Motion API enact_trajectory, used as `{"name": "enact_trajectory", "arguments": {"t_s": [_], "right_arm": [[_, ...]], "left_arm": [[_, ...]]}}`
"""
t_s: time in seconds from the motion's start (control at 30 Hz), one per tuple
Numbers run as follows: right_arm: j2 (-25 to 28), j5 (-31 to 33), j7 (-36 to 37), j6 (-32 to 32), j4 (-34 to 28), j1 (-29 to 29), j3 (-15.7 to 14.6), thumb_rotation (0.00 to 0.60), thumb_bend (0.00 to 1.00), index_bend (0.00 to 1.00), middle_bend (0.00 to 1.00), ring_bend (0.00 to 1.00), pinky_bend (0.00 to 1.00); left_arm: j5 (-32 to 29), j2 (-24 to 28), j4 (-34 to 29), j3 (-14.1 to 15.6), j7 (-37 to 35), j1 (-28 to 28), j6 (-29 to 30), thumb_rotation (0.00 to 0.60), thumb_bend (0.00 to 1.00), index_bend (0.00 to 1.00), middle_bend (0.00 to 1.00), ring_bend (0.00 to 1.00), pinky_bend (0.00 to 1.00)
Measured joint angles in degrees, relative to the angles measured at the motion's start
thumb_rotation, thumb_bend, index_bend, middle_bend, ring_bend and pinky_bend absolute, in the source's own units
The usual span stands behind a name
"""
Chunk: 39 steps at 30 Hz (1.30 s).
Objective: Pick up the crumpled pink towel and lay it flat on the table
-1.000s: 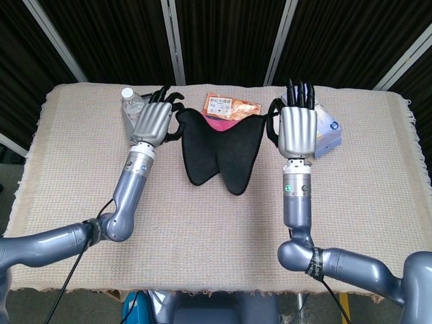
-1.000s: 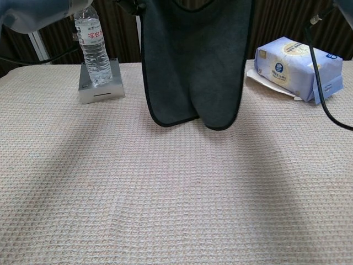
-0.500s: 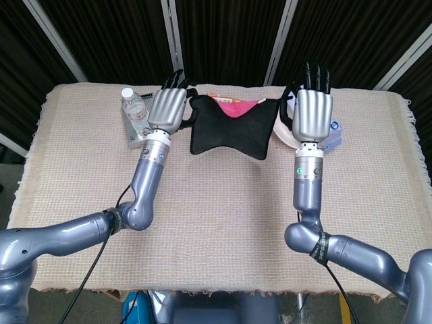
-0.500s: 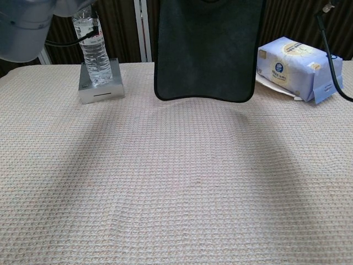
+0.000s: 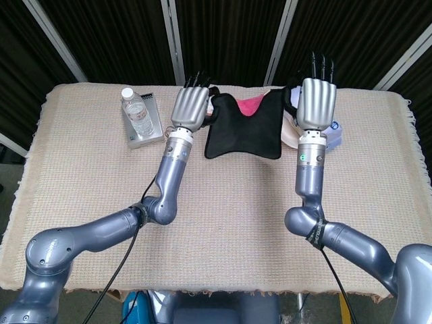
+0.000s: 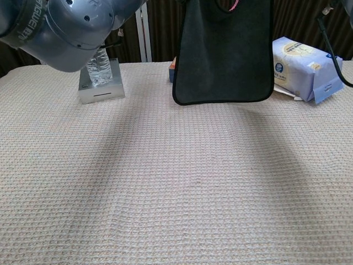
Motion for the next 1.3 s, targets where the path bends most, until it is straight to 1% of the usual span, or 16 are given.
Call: {"name": "enact_trajectory", "arguments": {"t_s": [0.1, 0.2, 0.3, 0.43, 0.53, 0.67, 0.77, 0.87, 0.93, 1.03, 1.13, 1.3], "right_arm": [[0.3, -0.2, 0.0, 0.7, -1.1, -0.7, -0.5, 0.600, 0.48, 0.58, 0.12, 0.00, 0.00], [1.0, -0.5, -0.2, 1.8, -3.6, -1.9, -1.3, 0.600, 0.48, 0.58, 0.12, 0.00, 0.00], [1.9, -1.1, -0.7, 3.2, -7.4, -3.6, -2.6, 0.600, 0.48, 0.58, 0.12, 0.00, 0.00], [3.4, -2.0, -1.6, 5.4, -13.6, -6.8, -4.9, 0.600, 0.48, 0.58, 0.12, 0.00, 0.00], [4.5, -2.9, -2.3, 7.3, -18.8, -9.7, -7.6, 0.600, 0.48, 0.58, 0.12, 0.00, 0.00], [5.6, -4.8, -2.9, 10.0, -24.4, -14.1, -12.3, 0.600, 0.48, 0.58, 0.12, 0.00, 0.00], [5.9, -6.7, -3.0, 11.6, -27.3, -16.8, -15.4, 0.600, 0.48, 0.58, 0.12, 0.00, 0.00], [5.7, -8.1, -3.0, 12.5, -28.4, -18.5, -17.6, 0.600, 0.48, 0.58, 0.12, 0.00, 0.00], [5.4, -8.9, -2.8, 13.1, -28.8, -19.6, -19.0, 0.600, 0.48, 0.58, 0.12, 0.00, 0.00], [4.8, -10.2, -2.5, 13.8, -29.2, -21.6, -21.3, 0.600, 0.48, 0.58, 0.12, 0.00, 0.00], [4.6, -11.2, -2.0, 14.4, -29.5, -23.0, -22.7, 0.600, 0.48, 0.58, 0.12, 0.00, 0.00], [4.6, -13.8, -1.3, 15.4, -29.6, -25.5, -24.8, 0.600, 0.48, 0.58, 0.12, 0.00, 0.00]], "left_arm": [[1.1, -0.2, -0.8, 1.1, -1.1, 0.7, -0.1, 0.600, 0.53, 0.58, 0.23, 0.02, 0.10], [2.2, 0.1, -3.2, 2.0, -1.9, 2.1, 0.6, 0.600, 0.53, 0.58, 0.23, 0.02, 0.10], [2.9, 0.8, -7.3, 3.1, -2.4, 4.0, 1.7, 0.600, 0.52, 0.58, 0.23, 0.02, 0.10], [3.5, 2.7, -15.4, 5.2, -2.2, 7.5, 3.6, 0.600, 0.52, 0.58, 0.22, 0.02, 0.10], [3.8, 4.4, -22.2, 7.3, -1.7, 10.7, 5.4, 0.600, 0.52, 0.59, 0.22, 0.02, 0.10], [4.6, 6.7, -31.1, 10.6, -1.5, 15.1, 7.9, 0.600, 0.52, 0.59, 0.22, 0.02, 0.10], [5.7, 8.5, -37.3, 13.6, -1.6, 18.9, 10.0, 0.600, 0.52, 0.59, 0.22, 0.02, 0.10], [7.3, 10.2, -42.2, 17.1, -1.8, 22.5, 11.7, 0.600, 0.52, 0.59, 0.22, 0.02, 0.10], [9.0, 11.0, -44.2, 19.5, -2.0, 24.7, 12.7, 0.600, 0.52, 0.59, 0.22, 0.02, 0.10], [11.3, 11.6, -45.9, 22.2, -2.5, 27.0, 13.7, 0.600, 0.52, 0.59, 0.22, 0.02, 0.10], [13.0, 12.1, -46.8, 24.2, -3.0, 28.8, 14.4, 0.600, 0.53, 0.59, 0.22, 0.02, 0.10], [16.2, 12.8, -47.8, 26.5, -4.0, 31.2, 15.1, 0.600, 0.53, 0.59, 0.22, 0.02, 0.10]]}}
